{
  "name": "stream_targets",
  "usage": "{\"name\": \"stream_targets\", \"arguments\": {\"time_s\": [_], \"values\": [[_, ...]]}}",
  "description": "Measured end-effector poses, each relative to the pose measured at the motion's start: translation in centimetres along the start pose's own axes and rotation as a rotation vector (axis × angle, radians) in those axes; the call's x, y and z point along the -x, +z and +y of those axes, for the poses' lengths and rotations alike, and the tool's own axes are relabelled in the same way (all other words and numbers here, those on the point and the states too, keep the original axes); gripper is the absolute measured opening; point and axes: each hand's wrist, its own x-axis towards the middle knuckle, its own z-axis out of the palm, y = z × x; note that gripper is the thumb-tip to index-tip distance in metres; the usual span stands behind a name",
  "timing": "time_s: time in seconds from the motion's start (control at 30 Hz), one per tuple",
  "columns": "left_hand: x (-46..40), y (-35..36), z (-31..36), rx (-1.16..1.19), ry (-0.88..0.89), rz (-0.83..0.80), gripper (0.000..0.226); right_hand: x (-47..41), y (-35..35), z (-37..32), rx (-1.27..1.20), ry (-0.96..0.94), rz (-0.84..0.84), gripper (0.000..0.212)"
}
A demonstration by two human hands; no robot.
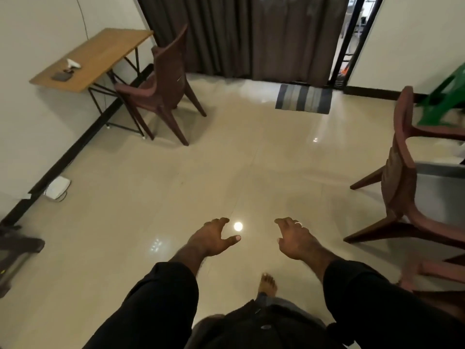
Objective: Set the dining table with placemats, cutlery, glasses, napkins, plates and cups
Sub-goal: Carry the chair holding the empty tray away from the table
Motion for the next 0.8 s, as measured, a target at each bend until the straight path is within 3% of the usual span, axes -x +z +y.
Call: {"name": "stream_targets", "arguments": {"time_s": [0.47, 0.8], "values": [[-35.2, -21.7, 14.7, -0.136, 0.307, -0.066, 0.095, -25.3, -21.0, 9.7, -0.113, 0.247, 0.17, 0.072], [-58.2, -33.2, 32.5, -0.409, 0.604, -0.172, 0.093, -36.0, -32.7, 19.3, -0.269, 0.523, 0.304, 0.072]]}}
